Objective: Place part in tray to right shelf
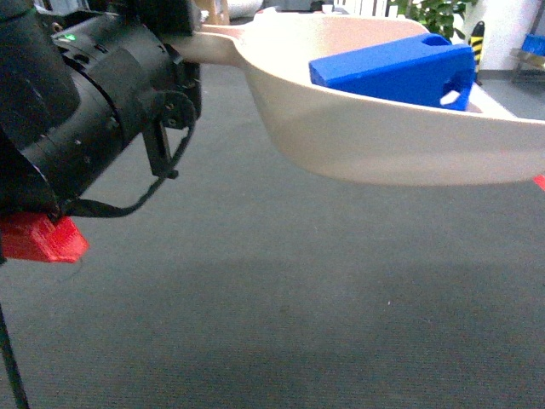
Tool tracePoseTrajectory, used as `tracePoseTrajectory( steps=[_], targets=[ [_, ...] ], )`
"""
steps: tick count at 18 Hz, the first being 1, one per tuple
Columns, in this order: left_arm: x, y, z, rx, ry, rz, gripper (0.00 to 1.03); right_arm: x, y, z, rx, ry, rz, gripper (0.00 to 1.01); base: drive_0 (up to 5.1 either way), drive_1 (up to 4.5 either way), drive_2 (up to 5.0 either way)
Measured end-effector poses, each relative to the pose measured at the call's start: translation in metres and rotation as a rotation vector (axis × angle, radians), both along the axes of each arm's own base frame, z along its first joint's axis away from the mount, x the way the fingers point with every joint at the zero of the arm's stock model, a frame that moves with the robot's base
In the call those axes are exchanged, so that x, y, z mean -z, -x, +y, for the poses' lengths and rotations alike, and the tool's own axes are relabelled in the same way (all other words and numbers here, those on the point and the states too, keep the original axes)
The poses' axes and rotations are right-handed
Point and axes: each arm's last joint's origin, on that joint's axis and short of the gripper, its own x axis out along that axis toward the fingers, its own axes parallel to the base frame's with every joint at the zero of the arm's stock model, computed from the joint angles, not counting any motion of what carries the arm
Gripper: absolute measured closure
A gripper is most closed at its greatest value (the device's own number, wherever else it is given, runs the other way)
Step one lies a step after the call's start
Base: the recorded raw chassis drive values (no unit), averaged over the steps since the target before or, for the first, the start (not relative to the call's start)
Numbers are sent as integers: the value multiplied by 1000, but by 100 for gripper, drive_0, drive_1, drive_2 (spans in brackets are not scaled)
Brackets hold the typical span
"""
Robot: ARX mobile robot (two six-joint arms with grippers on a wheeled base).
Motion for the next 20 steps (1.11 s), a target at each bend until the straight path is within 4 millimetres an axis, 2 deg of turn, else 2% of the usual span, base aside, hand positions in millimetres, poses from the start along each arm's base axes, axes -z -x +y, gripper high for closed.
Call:
tracePoseTrajectory(
  steps=[3,4,15,20],
  targets=[
    [10,-1,-6,3,-4,32,90,38,14,-2,-8,106,91,3,0,0,0],
    [10,-1,-6,2,-5,33,90,40,15,-2,-22,135,97,3,0,0,0],
    [9,-2,-5,-4,3,28,90,39,15,-2,-37,190,89,3,0,0,0],
    [9,-2,-4,-8,3,30,90,39,15,-2,-41,192,86,3,486,-349,-125]
  ],
)
